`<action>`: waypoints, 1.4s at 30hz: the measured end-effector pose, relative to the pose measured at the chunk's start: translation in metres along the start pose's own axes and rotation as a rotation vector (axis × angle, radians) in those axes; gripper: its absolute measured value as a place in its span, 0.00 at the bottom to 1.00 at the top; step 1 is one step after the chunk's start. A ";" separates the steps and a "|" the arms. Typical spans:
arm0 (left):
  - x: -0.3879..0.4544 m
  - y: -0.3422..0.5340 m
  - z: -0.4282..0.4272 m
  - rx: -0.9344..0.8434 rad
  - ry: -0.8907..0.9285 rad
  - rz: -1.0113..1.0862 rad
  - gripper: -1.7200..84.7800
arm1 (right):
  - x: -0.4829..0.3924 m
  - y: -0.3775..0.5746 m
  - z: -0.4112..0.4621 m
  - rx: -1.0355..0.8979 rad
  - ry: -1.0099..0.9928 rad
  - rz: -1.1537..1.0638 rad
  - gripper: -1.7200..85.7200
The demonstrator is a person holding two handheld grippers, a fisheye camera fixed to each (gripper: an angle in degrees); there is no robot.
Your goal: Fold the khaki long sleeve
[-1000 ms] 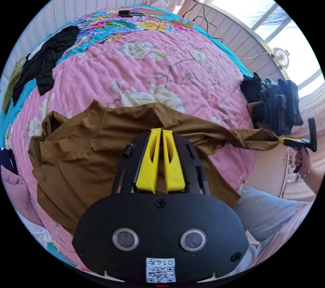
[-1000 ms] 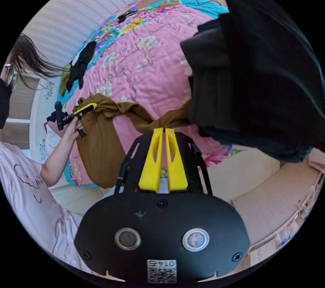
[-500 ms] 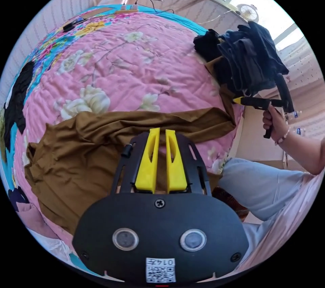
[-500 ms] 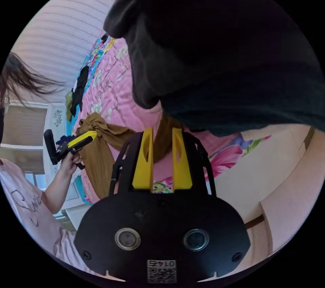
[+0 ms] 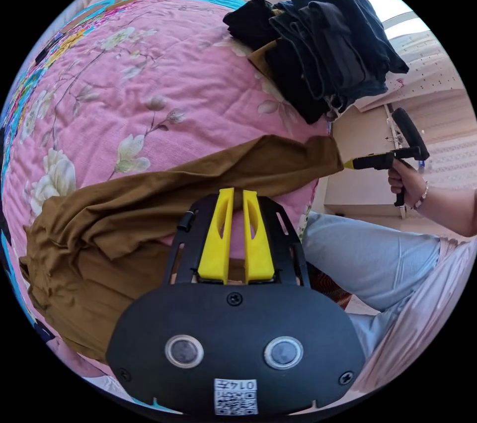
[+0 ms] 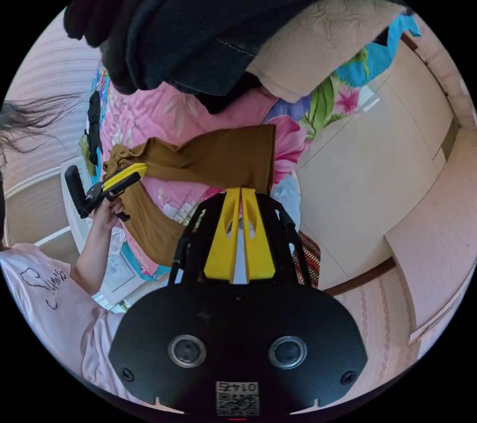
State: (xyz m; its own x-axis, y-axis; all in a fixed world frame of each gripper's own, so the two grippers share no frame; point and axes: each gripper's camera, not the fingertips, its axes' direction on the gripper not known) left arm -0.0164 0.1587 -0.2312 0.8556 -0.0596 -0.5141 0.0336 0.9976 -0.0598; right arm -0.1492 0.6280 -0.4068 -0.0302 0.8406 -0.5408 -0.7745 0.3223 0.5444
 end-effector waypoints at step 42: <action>-0.216 0.092 -0.114 0.288 -0.173 -0.529 0.01 | 0.008 0.033 -0.022 0.250 -0.022 0.037 0.02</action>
State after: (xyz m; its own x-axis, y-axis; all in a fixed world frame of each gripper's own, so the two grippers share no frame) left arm -0.2575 0.2600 -0.2232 0.7556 -0.5656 -0.3304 0.5925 0.8052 -0.0233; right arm -0.1889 0.6354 -0.4074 -0.0395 0.8623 -0.5048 -0.5929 0.3864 0.7065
